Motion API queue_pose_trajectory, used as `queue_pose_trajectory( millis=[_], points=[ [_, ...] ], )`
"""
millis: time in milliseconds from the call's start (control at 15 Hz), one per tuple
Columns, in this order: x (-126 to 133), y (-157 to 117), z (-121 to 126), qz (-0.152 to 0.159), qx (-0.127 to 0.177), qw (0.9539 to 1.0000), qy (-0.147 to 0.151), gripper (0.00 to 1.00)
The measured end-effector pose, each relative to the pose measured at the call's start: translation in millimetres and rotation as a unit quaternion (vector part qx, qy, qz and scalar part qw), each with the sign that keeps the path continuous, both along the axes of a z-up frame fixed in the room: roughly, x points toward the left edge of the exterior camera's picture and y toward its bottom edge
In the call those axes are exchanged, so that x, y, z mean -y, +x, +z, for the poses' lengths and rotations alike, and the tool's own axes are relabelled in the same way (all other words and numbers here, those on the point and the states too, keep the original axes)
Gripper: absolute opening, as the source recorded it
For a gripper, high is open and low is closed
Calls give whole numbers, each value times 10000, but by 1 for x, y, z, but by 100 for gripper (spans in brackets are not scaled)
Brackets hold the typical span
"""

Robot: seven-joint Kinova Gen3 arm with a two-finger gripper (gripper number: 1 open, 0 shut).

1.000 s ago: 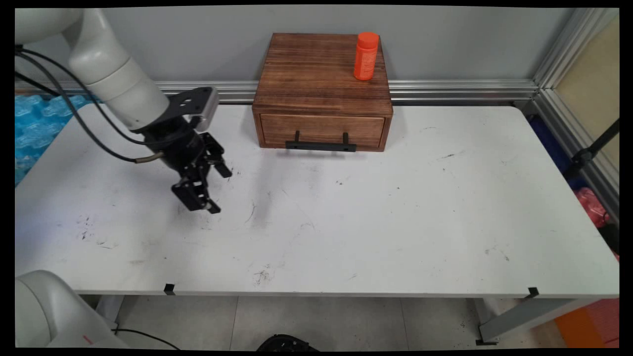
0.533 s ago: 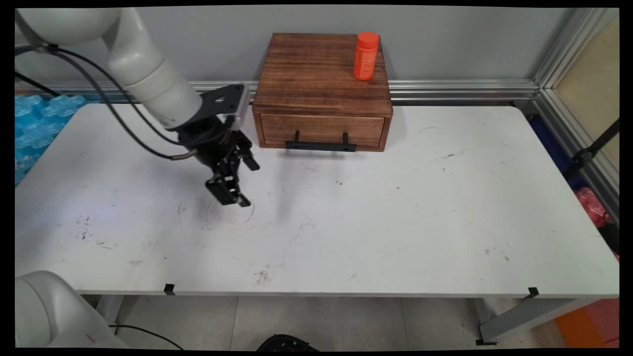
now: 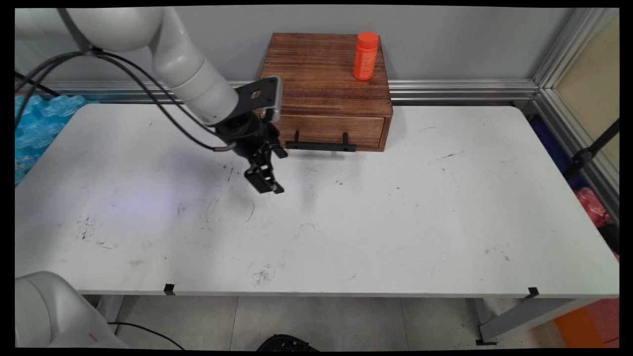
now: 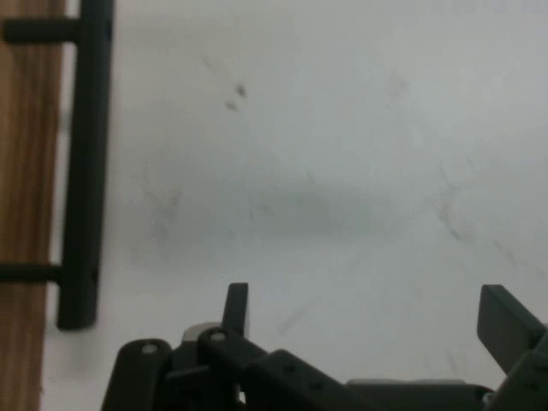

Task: Open the drawer

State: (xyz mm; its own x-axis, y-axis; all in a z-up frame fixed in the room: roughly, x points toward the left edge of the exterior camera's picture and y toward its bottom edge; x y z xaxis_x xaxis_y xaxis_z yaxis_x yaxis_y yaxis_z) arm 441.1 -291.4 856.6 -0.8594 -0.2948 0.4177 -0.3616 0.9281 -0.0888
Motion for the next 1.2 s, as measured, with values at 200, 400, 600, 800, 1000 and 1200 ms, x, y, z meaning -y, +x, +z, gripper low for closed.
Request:
queue_pose_trajectory(
  millis=[200, 400, 600, 800, 1000, 1200],
  points=[
    [13, -9, -4, 32, -22, 9999, -116, 100],
    [25, -15, -10, 48, -42, 9997, -230, 100],
    [35, -19, -16, 47, -42, 9994, -329, 100],
    [45, -24, -21, 56, -46, 9991, -414, 100],
    [54, -29, -24, 79, -52, 9987, -498, 100],
    [61, -31, -27, 99, -11, 9984, -554, 100]
  ],
)
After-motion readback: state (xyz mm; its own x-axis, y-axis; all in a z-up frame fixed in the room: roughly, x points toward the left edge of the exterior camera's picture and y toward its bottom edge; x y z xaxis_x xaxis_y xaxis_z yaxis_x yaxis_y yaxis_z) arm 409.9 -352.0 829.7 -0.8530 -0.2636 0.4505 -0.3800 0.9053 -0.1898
